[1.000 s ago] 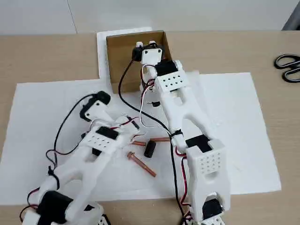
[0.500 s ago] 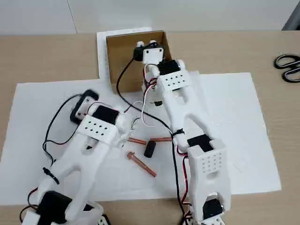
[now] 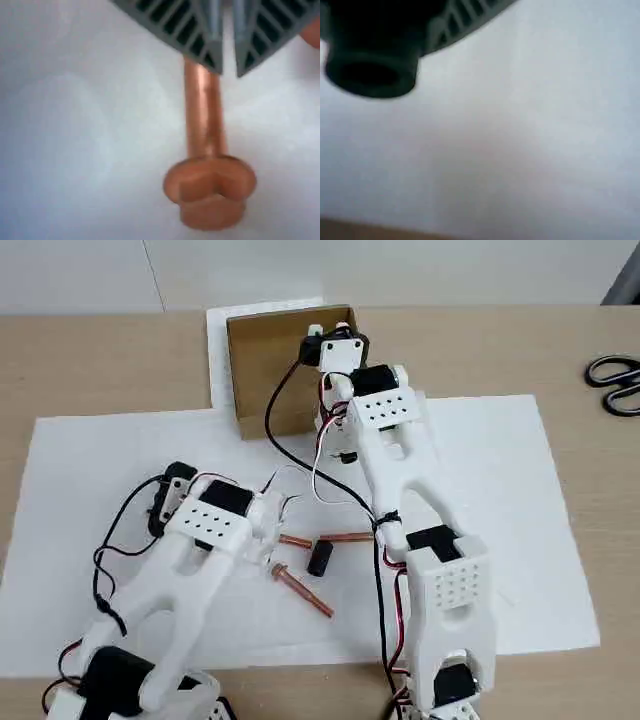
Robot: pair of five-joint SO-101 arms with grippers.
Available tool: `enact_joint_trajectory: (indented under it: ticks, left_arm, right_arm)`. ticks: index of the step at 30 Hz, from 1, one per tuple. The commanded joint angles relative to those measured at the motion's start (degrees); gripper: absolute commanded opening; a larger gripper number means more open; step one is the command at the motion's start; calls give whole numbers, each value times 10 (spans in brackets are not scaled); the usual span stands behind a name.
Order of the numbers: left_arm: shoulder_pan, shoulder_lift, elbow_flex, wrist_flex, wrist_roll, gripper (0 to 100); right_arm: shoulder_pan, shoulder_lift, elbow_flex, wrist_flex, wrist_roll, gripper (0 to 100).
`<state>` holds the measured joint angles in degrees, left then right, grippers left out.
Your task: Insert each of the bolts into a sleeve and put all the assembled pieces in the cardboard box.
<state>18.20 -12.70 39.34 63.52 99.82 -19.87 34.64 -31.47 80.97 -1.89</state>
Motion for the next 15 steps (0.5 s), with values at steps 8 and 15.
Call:
enact_joint_trajectory:
  ticks: [8, 15]
  left_arm:
    - [12, -8, -27, 2, -4, 145]
    - [9, -3, 22, -43, -4, 145]
  right_arm:
    - [4, -48, -16, -6, 4, 4]
    - [4, -48, -16, -6, 4, 4]
